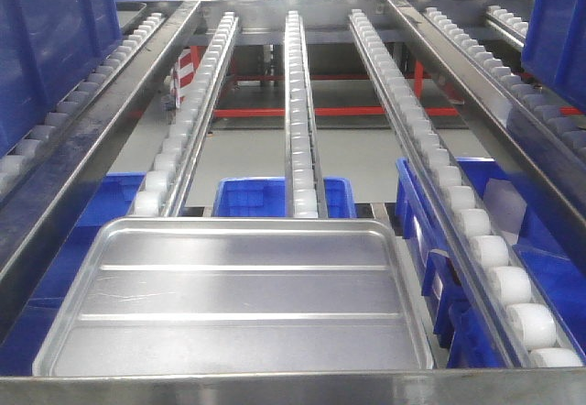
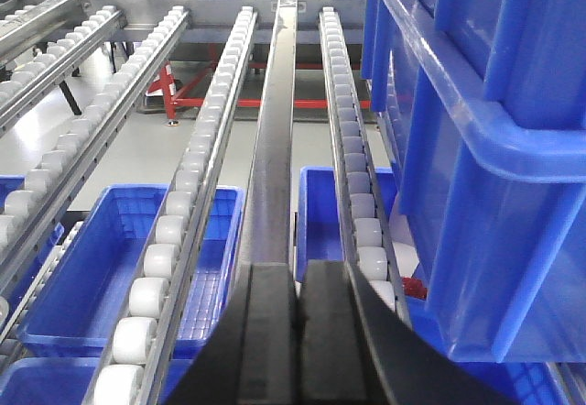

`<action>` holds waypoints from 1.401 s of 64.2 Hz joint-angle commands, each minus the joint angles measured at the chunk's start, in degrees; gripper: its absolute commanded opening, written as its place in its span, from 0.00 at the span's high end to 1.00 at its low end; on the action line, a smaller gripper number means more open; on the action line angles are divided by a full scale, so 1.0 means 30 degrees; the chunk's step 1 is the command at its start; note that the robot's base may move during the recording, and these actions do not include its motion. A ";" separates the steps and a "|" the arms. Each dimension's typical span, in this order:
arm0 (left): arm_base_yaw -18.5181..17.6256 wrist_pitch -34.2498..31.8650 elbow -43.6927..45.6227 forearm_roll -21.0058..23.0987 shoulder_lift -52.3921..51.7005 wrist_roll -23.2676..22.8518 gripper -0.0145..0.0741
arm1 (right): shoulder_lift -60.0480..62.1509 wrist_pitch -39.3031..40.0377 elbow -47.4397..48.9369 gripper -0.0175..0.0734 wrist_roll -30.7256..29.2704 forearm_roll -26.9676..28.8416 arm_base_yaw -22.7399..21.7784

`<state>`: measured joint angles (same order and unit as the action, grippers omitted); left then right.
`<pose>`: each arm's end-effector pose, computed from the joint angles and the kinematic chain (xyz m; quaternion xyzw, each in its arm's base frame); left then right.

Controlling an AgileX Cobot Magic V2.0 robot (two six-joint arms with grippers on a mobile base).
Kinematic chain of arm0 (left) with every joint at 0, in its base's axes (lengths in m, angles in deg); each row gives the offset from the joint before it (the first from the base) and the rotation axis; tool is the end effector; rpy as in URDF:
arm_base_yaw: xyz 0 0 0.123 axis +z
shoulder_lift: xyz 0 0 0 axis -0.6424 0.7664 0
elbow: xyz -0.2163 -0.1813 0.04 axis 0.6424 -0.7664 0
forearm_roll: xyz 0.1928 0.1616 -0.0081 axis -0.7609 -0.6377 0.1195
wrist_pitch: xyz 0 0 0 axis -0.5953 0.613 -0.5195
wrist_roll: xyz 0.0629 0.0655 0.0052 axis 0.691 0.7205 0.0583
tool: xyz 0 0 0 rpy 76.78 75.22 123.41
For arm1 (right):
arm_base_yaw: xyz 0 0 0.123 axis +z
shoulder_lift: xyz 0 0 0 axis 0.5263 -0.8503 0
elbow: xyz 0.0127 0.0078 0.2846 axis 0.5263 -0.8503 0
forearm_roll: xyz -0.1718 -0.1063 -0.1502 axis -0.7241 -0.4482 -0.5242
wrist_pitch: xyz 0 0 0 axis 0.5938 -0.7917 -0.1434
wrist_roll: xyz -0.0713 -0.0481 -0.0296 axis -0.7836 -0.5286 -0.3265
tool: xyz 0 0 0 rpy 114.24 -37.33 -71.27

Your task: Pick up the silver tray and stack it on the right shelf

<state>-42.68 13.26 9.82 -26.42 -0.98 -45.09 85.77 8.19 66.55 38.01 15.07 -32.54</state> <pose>0.0566 -0.0029 0.2014 -0.0098 0.6906 -0.0459 0.7217 0.0569 -0.0001 0.1970 0.0147 0.7105 0.0101 0.7035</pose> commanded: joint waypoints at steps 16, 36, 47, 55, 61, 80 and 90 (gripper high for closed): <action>0.0015 -0.1628 -0.0342 0.0117 -0.0310 0.0025 0.95 | 0.0403 0.1631 0.0345 0.75 -0.0163 0.0070 -0.0116; 0.0015 -0.1628 -0.0342 0.0117 -0.0310 0.0025 0.95 | 0.0403 0.1631 0.0345 0.75 -0.0163 0.0070 -0.0116; 0.0015 -0.1628 -0.0342 0.0117 -0.0310 0.0025 0.95 | 0.0403 0.1659 0.0345 0.75 -0.0163 0.0070 -0.0116; 0.0015 -0.1670 -0.0342 0.0117 -0.0310 0.0025 0.95 | 0.0403 0.1878 0.0345 0.75 -0.0182 0.0070 -0.0116; 0.0015 -0.1915 -0.0342 0.0742 -0.0310 0.0025 0.95 | 0.0403 0.2947 0.0345 0.75 -0.0182 0.0070 -0.0116; 0.0015 -0.0435 0.4213 -0.0486 0.0437 -0.0009 0.95 | -0.0871 0.2691 0.5041 0.75 -0.0182 0.0446 -0.0116; 0.0015 0.6115 0.8292 -0.0431 0.3229 -0.0009 0.95 | -0.3963 0.0582 0.8378 0.74 -0.0182 0.0468 -0.0116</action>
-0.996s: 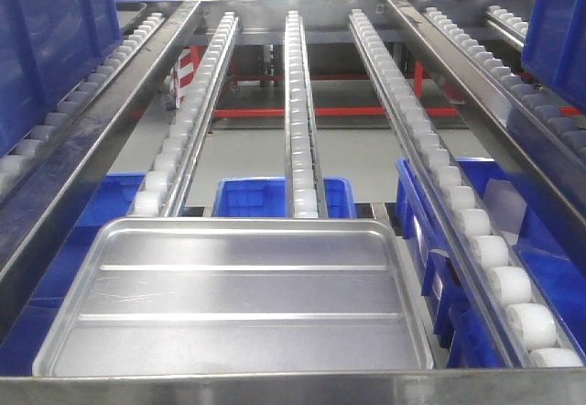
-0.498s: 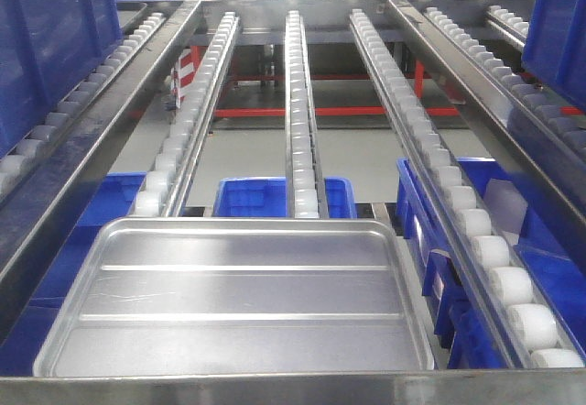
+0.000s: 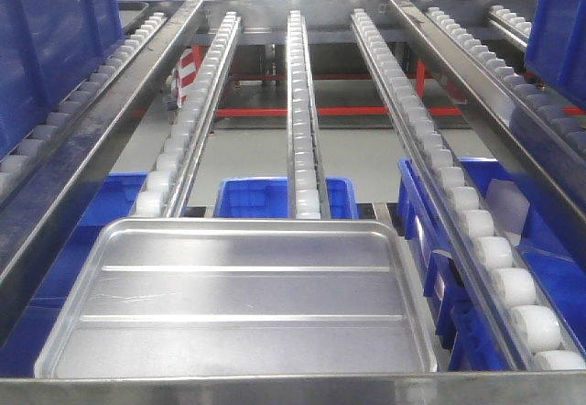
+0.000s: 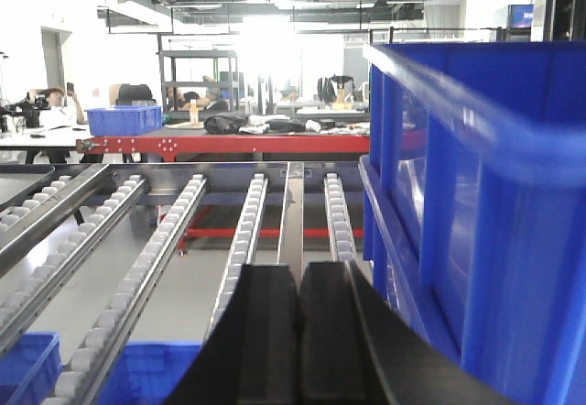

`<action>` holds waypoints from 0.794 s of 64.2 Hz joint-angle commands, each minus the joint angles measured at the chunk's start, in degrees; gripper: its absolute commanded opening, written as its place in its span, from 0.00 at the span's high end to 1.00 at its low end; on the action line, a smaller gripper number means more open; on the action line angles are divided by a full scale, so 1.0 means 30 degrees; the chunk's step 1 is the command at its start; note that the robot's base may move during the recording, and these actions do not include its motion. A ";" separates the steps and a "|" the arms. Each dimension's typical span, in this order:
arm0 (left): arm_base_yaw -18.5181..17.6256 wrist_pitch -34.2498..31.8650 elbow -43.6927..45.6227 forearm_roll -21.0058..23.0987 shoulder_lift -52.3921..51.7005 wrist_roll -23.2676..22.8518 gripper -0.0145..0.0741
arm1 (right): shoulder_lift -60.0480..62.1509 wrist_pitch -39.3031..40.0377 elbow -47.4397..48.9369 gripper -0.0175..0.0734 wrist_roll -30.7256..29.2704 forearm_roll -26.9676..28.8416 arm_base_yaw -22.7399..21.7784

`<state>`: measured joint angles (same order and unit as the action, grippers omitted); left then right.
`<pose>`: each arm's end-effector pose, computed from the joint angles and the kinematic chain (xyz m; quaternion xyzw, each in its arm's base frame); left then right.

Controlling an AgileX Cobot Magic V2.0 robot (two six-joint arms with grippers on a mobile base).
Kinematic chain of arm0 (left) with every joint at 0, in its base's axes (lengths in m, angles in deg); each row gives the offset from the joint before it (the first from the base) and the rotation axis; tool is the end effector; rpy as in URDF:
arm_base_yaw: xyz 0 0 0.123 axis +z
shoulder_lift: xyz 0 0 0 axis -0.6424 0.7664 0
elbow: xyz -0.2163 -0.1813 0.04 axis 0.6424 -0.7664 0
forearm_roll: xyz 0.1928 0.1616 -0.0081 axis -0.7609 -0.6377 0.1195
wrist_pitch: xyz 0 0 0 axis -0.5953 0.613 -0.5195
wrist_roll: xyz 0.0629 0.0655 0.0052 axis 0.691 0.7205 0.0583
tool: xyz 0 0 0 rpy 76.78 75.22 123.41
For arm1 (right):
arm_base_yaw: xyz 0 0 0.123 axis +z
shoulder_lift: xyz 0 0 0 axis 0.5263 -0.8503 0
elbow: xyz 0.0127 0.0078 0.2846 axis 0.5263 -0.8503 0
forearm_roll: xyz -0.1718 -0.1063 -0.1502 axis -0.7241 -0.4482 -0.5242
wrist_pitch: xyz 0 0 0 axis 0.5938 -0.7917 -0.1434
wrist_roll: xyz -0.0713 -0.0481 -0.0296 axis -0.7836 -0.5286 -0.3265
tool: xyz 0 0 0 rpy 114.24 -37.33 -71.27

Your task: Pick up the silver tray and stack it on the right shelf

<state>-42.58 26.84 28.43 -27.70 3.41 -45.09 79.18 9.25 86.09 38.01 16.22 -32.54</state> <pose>0.0427 -0.0035 0.2839 0.0036 0.6864 -0.0418 0.7260 0.0453 0.0000 0.3060 0.0186 0.6193 0.0184 0.7848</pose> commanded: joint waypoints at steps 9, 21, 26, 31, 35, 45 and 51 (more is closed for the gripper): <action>-0.0016 0.3097 0.3399 0.1069 0.4839 -0.0009 0.94 | -0.4165 -0.1040 0.3023 0.67 -0.0182 0.0205 0.0299; -0.0016 0.3883 0.4393 0.4944 0.8111 0.2450 0.92 | -0.6481 -0.1414 0.3376 0.36 -0.0182 0.0205 0.2691; -0.0016 0.4891 0.4974 0.7147 0.9404 0.5319 0.79 | -0.7374 -0.1666 0.3624 0.31 -0.0182 0.0221 0.4031; -0.0016 0.5907 0.5542 0.8863 1.0477 0.6281 0.55 | -0.8369 -0.1995 0.4063 0.31 -0.0182 0.0221 0.5462; -0.0016 0.6040 0.5924 1.0194 1.1291 0.6281 0.43 | -0.9310 -0.2047 0.4460 0.31 -0.0182 0.0221 0.6694; -0.2708 0.6670 0.7284 1.3006 1.3442 0.8119 0.45 | -1.2064 -0.2004 0.5137 0.31 -0.0182 0.1049 0.9393; -0.6541 0.6782 0.8054 1.2531 1.5039 0.9596 0.48 | -1.3328 -0.1395 0.5136 0.31 -0.0182 0.1149 1.0263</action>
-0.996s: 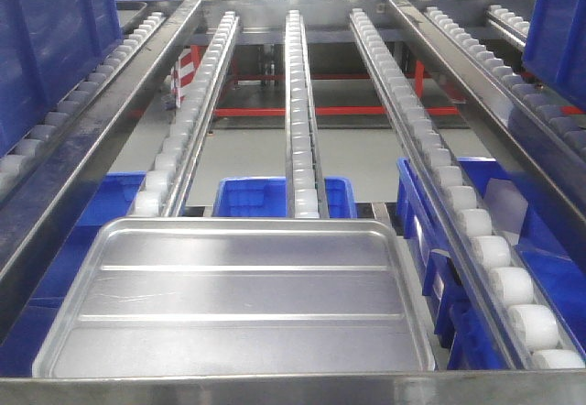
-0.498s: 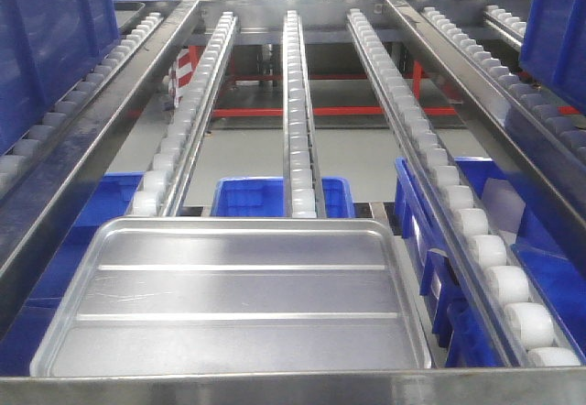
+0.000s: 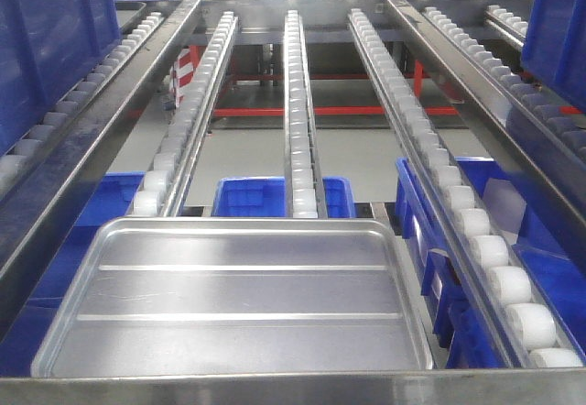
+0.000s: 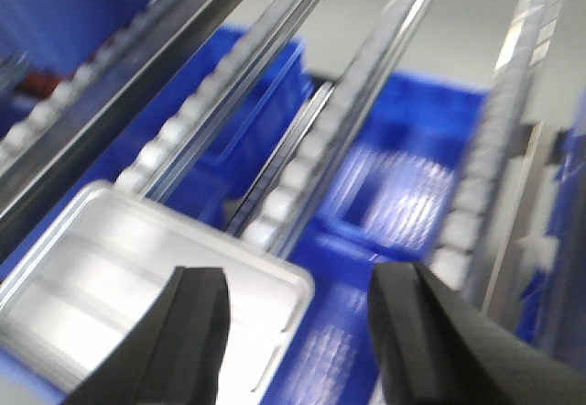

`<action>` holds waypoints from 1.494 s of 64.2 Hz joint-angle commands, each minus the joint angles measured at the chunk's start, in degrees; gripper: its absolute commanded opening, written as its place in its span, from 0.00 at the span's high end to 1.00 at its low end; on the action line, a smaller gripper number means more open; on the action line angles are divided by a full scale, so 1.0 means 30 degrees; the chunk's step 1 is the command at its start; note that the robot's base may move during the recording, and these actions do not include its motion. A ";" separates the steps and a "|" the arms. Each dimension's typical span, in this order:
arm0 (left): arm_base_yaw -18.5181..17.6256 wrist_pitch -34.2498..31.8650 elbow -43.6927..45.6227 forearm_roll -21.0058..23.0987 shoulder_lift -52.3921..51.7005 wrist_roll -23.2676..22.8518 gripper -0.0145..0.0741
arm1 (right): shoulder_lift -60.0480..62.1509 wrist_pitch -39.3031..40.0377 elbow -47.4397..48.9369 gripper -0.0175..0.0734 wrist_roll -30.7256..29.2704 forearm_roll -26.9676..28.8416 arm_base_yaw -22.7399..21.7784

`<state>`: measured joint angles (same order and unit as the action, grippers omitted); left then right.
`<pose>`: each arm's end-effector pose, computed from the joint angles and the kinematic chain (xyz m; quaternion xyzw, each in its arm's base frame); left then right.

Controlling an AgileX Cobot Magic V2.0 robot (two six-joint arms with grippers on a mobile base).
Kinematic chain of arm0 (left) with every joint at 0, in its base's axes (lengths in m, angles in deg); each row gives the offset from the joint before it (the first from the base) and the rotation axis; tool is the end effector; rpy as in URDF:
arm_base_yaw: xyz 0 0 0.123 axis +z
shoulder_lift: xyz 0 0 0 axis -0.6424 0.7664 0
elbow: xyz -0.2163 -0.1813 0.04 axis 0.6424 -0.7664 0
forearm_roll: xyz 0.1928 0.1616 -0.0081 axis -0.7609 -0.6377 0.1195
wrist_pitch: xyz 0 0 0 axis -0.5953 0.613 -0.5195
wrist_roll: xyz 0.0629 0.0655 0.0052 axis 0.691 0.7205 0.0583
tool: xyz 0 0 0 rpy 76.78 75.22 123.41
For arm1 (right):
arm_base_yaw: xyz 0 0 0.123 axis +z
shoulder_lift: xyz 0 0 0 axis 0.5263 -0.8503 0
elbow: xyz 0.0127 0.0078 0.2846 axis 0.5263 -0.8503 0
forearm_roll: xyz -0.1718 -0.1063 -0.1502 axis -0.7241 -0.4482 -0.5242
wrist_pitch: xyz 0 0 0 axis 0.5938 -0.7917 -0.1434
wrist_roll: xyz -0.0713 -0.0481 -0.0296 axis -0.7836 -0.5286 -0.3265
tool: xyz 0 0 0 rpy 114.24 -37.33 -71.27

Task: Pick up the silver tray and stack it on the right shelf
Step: 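Lower both grippers onto the side rims of the silver tray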

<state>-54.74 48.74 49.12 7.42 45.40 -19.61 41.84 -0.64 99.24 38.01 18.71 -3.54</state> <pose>0.1384 -0.0720 0.3139 0.1510 0.8554 -0.2529 0.4261 0.1376 0.0776 0.3030 -0.1725 0.8033 0.1791 0.5412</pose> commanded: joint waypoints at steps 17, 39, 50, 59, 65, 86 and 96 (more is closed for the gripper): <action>-0.5957 -0.1456 0.1797 0.0984 0.5079 0.1122 0.49 | -0.3162 0.2329 0.0932 0.31 -0.0182 0.1109 0.1676; -0.3802 -0.3036 0.1797 -0.1044 0.6463 -0.2580 0.49 | -0.7242 -0.5854 0.5651 0.31 0.3309 0.1568 0.1656; -0.3051 -0.0729 0.2031 -0.6182 0.6463 -0.6454 0.49 | -1.0233 -0.7877 0.7236 0.31 0.5918 -0.0528 0.1656; -0.3622 0.1614 0.3086 -1.0795 0.6887 -1.0729 0.49 | -1.1785 -0.7732 0.7567 0.31 0.7872 -0.2016 0.1656; -0.4469 0.3088 0.4138 -1.2881 0.7713 -1.3486 0.49 | -1.2447 -0.7558 0.7586 0.31 0.8121 -0.2056 0.1656; -0.7765 0.2981 0.6412 -1.5970 1.1534 -1.9277 0.49 | -1.3579 -0.6755 0.7586 0.31 0.8193 -0.2056 0.1522; -0.7759 0.1846 0.6412 -1.6002 1.2619 -2.0165 0.49 | -1.3734 -0.6665 0.7586 0.31 0.8193 -0.2056 0.1006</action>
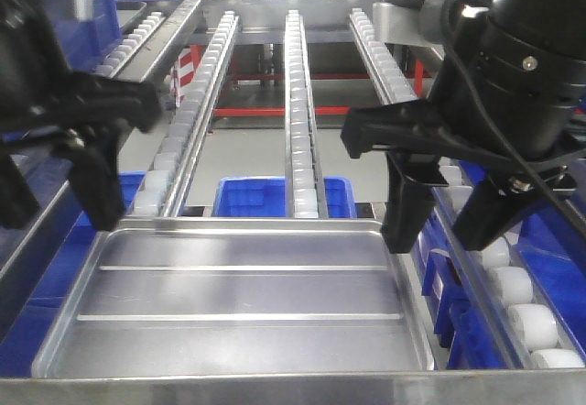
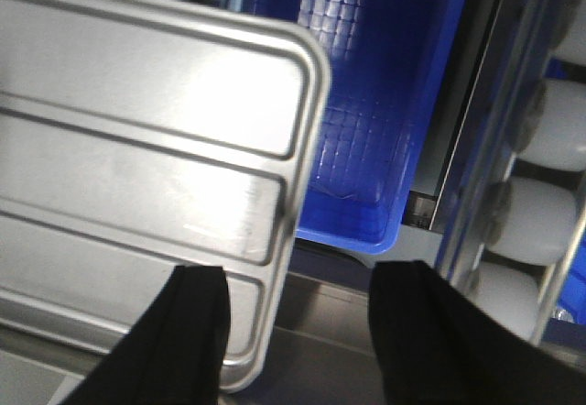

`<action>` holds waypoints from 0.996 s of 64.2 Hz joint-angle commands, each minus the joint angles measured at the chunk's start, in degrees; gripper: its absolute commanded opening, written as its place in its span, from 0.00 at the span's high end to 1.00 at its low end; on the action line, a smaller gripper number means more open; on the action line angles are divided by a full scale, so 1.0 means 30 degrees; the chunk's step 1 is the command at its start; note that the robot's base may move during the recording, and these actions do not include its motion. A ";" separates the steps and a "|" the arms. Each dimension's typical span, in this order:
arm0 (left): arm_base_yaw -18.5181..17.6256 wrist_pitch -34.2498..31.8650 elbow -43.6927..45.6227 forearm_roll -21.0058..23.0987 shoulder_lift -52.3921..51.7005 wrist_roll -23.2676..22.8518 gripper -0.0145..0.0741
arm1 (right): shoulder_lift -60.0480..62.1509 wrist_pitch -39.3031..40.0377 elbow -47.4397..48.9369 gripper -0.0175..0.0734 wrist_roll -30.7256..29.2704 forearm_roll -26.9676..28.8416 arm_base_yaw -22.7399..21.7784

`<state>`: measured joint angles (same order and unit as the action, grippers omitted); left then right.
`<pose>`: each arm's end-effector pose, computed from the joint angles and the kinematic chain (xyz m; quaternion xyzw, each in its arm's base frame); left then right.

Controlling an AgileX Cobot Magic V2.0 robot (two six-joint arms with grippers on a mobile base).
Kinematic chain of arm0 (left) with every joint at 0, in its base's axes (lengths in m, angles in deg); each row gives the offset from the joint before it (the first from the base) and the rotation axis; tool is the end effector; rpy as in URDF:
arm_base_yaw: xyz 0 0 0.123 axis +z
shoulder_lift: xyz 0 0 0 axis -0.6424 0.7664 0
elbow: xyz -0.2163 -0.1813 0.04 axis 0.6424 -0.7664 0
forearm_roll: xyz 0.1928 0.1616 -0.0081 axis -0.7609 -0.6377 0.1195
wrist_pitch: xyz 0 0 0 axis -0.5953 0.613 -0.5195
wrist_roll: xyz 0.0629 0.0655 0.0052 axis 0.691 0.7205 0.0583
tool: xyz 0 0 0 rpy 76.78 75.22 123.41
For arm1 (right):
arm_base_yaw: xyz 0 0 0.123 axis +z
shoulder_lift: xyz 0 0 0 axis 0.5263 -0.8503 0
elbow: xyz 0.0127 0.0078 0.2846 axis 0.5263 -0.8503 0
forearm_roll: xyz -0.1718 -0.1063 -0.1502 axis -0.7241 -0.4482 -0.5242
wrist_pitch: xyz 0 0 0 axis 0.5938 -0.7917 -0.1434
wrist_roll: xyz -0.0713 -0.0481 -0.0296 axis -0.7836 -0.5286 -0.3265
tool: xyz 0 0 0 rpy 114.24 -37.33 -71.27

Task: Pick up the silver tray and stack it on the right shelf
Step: 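Lower both grippers onto the side rims of the silver tray, then close both grippers on the tray's side rims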

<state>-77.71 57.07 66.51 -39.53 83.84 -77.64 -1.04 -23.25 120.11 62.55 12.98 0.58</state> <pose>0.2265 -0.1640 0.2407 0.0896 0.9781 -0.0551 0.1798 0.2413 0.1564 0.2211 -0.0759 0.9737 0.1155 0.1814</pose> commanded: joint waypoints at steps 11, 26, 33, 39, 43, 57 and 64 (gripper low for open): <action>-0.0101 -0.1582 0.0614 -0.0354 0.0303 -0.0911 0.49 | 0.0534 0.1431 0.0628 0.31 0.0012 -0.0146 -0.0635; -0.0101 -0.1723 0.0614 -0.0354 0.1328 -0.0911 0.49 | -0.0037 0.1758 0.0628 0.31 0.0012 -0.0108 -0.0613; -0.0101 -0.1954 0.0614 -0.0354 0.1688 -0.0956 0.49 | -0.0575 0.1892 0.0628 0.31 0.0012 -0.0083 -0.0613; -0.0101 -0.2173 0.0614 -0.0354 0.1982 -0.0987 0.49 | -0.1119 0.2094 0.0628 0.31 0.0012 0.0042 -0.0613; -0.0101 -0.2256 0.0614 -0.0354 0.2194 -0.0987 0.49 | -0.1440 0.2228 0.0628 0.31 0.0012 0.0129 -0.0613; -0.0101 -0.2256 0.0614 -0.0354 0.3143 -0.1000 0.49 | -0.2237 0.2628 0.0628 0.31 0.0012 0.0132 -0.0445; -0.0060 -0.2256 0.0614 -0.0480 0.3473 -0.1477 0.49 | -0.2660 0.2699 0.0628 0.31 0.0012 0.0132 -0.0201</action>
<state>-77.71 51.46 66.87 -40.22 95.57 -80.37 -10.20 -17.26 120.34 62.68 13.09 -0.51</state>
